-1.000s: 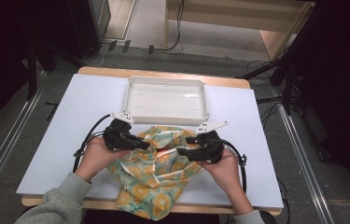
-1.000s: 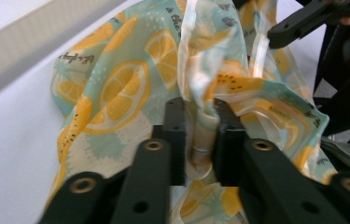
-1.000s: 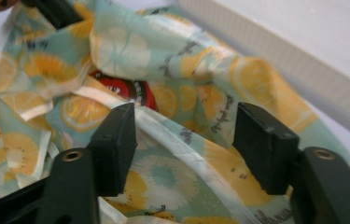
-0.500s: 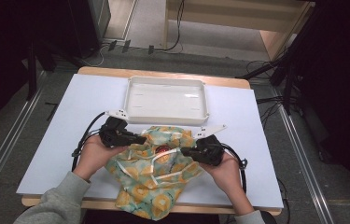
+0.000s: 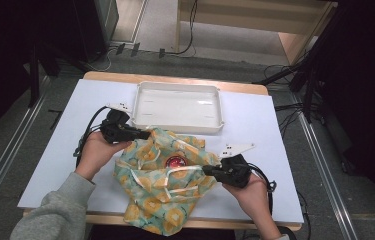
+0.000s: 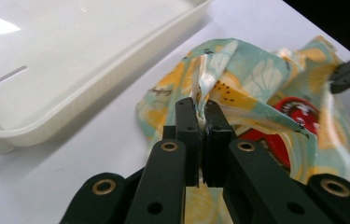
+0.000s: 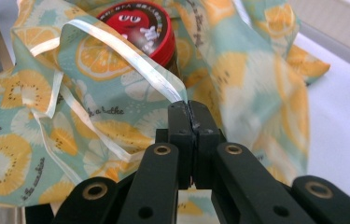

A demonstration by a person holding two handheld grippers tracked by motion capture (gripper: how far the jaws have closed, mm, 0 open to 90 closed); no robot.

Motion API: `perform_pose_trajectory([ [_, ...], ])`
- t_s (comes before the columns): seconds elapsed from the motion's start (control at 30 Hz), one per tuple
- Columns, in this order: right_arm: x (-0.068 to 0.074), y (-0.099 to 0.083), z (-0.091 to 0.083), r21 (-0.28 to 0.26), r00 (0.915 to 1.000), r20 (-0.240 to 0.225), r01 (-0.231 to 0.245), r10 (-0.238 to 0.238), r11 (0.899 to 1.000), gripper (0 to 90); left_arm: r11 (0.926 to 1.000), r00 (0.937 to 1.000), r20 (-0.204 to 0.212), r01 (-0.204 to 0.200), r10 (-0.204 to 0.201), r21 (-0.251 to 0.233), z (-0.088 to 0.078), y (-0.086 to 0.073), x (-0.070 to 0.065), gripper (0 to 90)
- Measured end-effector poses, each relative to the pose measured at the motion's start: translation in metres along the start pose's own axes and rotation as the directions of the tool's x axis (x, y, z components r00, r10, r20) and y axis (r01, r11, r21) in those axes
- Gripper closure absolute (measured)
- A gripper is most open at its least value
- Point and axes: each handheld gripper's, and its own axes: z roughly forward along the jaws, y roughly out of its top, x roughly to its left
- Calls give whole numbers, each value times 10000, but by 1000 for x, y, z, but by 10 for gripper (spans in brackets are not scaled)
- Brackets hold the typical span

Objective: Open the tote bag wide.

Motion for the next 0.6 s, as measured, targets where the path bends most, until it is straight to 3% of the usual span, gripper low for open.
perform_pose_trajectory([
  [0.23, 1, -9, -4, -81, 9999, -19, -132, 132, 9999, 900, 9995, 9995, -24, 310, -310, 50, 9, -1, 17, 886],
  [0.6, 0, -19, -6, 9, 9995, 128, -278, 278, 9996, 900, 9992, 9995, -13, 303, -302, 266, 28, 0, 22, 884],
])
